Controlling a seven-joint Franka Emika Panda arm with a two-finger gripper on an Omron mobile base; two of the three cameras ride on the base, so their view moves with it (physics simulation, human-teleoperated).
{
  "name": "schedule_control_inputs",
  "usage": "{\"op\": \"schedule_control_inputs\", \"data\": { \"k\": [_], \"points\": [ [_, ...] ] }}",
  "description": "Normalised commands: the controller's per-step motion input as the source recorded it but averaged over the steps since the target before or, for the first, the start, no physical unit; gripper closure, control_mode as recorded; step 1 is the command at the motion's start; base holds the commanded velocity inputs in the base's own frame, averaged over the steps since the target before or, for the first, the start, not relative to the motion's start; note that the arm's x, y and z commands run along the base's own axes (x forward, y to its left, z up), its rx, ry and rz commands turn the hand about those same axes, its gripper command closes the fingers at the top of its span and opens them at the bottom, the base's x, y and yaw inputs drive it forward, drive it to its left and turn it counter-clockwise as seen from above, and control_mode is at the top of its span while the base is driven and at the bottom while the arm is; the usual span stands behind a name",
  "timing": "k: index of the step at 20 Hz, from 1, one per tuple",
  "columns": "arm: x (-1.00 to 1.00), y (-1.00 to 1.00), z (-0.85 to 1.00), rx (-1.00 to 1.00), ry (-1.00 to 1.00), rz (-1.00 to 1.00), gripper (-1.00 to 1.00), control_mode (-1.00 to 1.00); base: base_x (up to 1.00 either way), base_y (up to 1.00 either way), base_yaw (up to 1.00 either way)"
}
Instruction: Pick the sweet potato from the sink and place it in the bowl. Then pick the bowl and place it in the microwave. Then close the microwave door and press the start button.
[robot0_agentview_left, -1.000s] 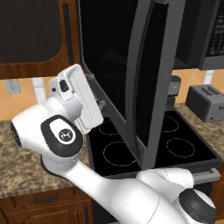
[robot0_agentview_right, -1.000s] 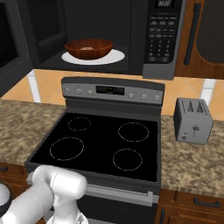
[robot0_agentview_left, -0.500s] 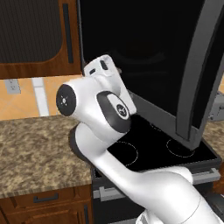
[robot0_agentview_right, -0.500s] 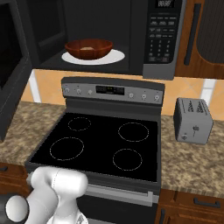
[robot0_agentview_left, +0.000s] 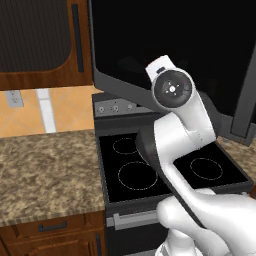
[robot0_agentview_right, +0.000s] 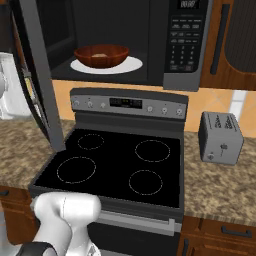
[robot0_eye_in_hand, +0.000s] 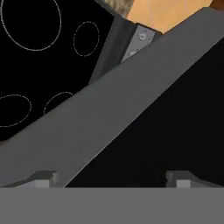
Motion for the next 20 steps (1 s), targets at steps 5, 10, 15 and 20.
{"op": "schedule_control_inputs", "data": {
  "k": [5,10,15,20],
  "points": [
    [0.60,-0.58,0.01,0.17,0.00,0.20,-1.00,-1.00,0.00,0.00,0.00],
    [0.87,-0.27,0.03,0.16,0.03,0.12,-1.00,-1.00,0.00,0.00,0.00],
    [0.96,-0.03,0.13,0.18,0.07,0.04,-1.00,-1.00,0.00,0.00,0.00],
    [0.93,0.00,0.04,0.17,0.05,0.01,-1.00,-1.00,0.00,0.00,0.00]
  ]
}}
